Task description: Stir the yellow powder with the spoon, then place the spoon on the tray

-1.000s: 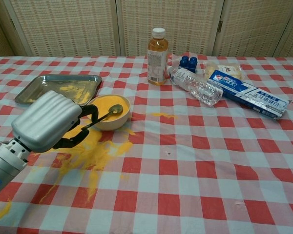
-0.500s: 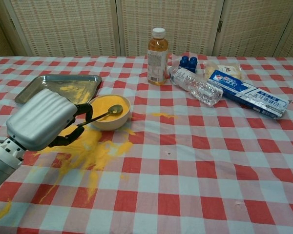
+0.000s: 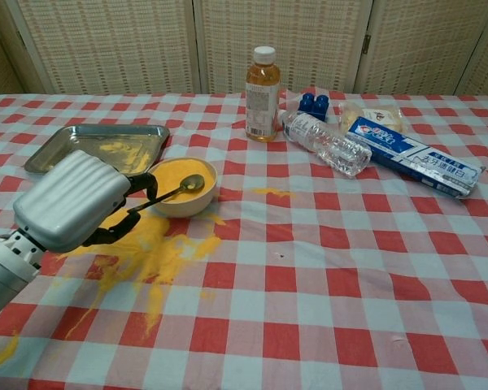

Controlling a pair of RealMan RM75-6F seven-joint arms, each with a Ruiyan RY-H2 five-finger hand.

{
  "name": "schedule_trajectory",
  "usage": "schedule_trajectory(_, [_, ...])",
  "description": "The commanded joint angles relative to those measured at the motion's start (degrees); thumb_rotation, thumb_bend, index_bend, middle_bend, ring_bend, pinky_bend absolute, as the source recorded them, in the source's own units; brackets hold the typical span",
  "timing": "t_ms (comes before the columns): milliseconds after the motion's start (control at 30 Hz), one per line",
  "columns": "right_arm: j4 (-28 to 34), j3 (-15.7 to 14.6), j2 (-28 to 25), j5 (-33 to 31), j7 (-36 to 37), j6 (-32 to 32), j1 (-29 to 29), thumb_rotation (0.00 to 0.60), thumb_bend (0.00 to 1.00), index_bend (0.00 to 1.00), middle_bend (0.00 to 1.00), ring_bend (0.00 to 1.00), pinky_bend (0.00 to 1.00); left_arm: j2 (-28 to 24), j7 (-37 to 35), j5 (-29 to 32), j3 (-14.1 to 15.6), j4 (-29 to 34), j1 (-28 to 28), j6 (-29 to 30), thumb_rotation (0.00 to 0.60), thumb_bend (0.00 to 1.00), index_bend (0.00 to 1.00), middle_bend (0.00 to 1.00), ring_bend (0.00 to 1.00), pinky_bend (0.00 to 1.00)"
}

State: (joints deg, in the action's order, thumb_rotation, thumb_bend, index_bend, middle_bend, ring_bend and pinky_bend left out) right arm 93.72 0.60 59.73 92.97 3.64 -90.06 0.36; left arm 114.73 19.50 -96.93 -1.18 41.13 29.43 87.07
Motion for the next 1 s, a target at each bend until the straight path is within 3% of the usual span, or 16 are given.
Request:
schedule_trajectory(33, [0.00,-0.01,0.01,-0.01,-0.03,0.06,0.03,0.600,0.06,0.00,0.00,0.00,0.00,0.13,-0.12,0.05,-0.04,-0.27,0.06,0.01,0.600,0.43,0.43,1.00,1.00,1.00])
schedule_trajectory(1000, [0.09,-0.03,0.02,-0.12,-0.18,0.25,0.09,0.600,0.06,0.00,0.00,0.00,0.00,0.43,-0.01,0.70,0.00,-1.31,-0.07,-0.23,0.600,0.45,0.43,1.00,1.00,1.00])
